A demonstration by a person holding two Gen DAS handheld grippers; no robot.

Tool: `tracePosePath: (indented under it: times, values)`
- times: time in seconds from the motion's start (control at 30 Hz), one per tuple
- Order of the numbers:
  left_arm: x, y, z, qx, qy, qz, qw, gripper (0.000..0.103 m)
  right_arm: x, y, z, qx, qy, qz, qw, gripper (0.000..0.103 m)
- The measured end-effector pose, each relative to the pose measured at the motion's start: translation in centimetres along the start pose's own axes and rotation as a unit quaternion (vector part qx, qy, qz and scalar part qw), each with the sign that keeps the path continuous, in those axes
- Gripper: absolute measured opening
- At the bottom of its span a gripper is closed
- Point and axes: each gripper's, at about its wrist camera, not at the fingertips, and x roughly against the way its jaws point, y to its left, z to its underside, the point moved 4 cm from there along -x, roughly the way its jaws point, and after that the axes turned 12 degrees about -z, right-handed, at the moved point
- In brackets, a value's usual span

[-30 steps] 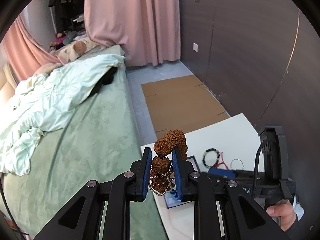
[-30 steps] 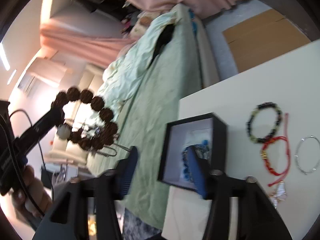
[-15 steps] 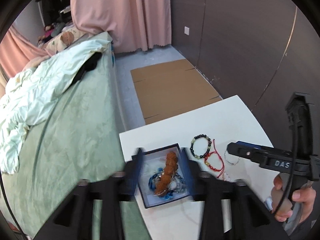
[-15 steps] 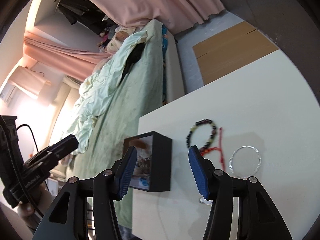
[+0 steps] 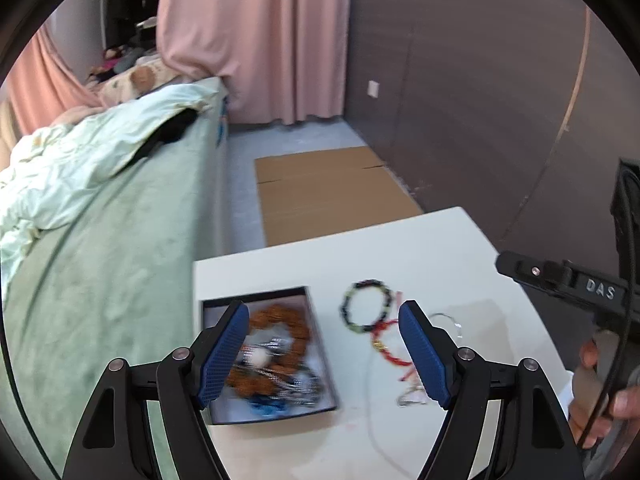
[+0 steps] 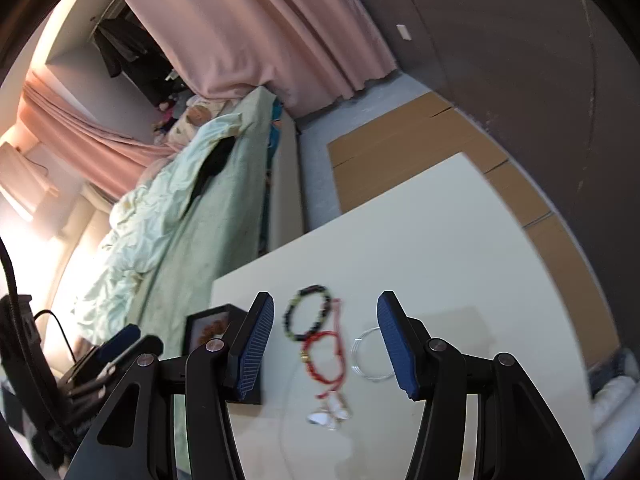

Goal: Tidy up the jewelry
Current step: 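Grasp the white butterfly pendant with the left gripper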

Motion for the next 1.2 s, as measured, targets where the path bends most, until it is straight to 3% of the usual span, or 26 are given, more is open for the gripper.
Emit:
tracePosePath:
  times: [0.13, 0.23, 0.37, 0.53, 0.67, 0.77, 0.83, 1.0, 1.2]
  values:
    - [-0.1, -0.8, 0.5, 0.051, 0.000, 0.052, 0.9973, 0.078, 1.3, -1.3, -0.3, 0.004, -0.001, 0.012, 1.000, 0.057]
    - [-0.1, -1.3, 0.7, 0.080, -0.010, 0.059, 0.9950, 0.078, 2.4, -2.2, -0.3, 0.008, -0.013, 0.039, 0.999, 0.077]
    - [-0.2, -2.9, 1.0, 0.058, -0.027, 0.028, 0.9976, 0.078, 3.8, -3.3, -0.3, -0.006, -0.016, 0.033, 0.999, 0.091]
    - [-0.5, -4.3, 1.8, 0.055, -0.017, 0.064, 0.9963, 0.078, 4.5, -4.4, 0.0, -0.024, -0.010, 0.036, 0.999, 0.101]
    - [0.3, -5.0, 2.3, 0.043, -0.040, 0.077, 0.9953, 0.078, 4.5, -4.8, 0.8, -0.040, -0.003, 0.019, 0.999, 0.101]
    - [0.5, -5.1, 2.5, 0.031, -0.030, 0.084, 0.9955, 0.079, 4.7, -4.3, 1.0, -0.023, 0.000, 0.023, 0.999, 0.101]
    - [0.4, -4.9, 2.7, 0.032, -0.026, 0.083, 0.9957, 0.091, 5.2, -4.4, 1.0, -0.020, -0.005, 0.028, 0.999, 0.101]
    - [-0.1, -4.0, 2.8, 0.046, -0.015, 0.085, 0.9952, 0.091, 6.2, -6.4, 1.2, -0.041, -0.004, 0.063, 0.997, 0.101]
    - [-1.6, -4.7, 3.8, 0.040, 0.025, 0.099, 0.9939, 0.089, 5.6, -7.4, 1.5, -0.061, 0.011, 0.062, 0.996, 0.101]
